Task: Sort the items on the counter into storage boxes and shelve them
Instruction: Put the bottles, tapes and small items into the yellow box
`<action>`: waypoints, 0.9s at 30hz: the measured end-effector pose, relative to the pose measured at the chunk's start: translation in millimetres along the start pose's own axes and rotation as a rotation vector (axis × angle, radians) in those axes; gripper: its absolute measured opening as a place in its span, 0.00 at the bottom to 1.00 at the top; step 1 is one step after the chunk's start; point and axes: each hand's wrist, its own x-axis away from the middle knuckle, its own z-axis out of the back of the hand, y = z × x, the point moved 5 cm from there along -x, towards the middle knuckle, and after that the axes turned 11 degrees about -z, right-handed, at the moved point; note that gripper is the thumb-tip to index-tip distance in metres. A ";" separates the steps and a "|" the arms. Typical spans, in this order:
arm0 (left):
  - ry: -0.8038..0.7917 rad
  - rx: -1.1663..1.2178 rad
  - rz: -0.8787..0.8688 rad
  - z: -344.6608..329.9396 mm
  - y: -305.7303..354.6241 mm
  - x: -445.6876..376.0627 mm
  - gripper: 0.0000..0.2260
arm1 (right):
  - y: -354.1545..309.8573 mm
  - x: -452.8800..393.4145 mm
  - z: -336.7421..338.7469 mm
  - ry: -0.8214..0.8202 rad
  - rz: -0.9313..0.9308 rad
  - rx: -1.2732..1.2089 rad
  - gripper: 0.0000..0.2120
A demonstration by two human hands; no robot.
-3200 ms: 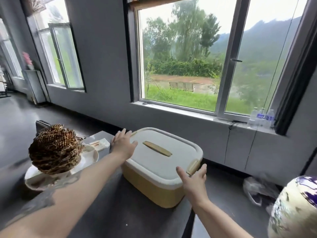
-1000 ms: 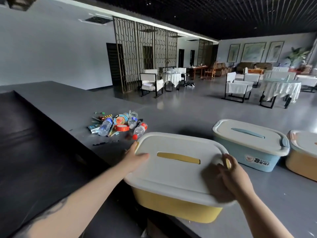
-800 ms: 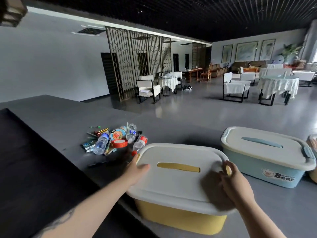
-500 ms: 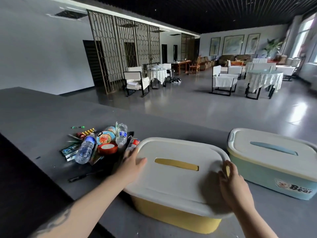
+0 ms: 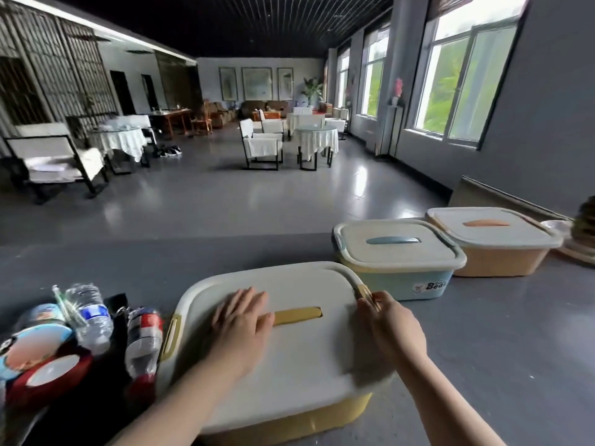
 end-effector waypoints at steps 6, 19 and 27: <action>0.004 0.037 0.019 -1.6 -0.9 -1.0 0.22 | 7.1 -10.1 0.1 0.029 -0.091 0.030 0.19; 0.349 0.167 0.375 48.4 -86.2 51.5 0.28 | -91.3 35.8 -32.0 -0.033 0.799 0.024 0.17; 0.252 0.092 0.472 63.1 -95.6 65.4 0.11 | -120.0 58.1 -69.4 -0.079 1.005 -0.066 0.09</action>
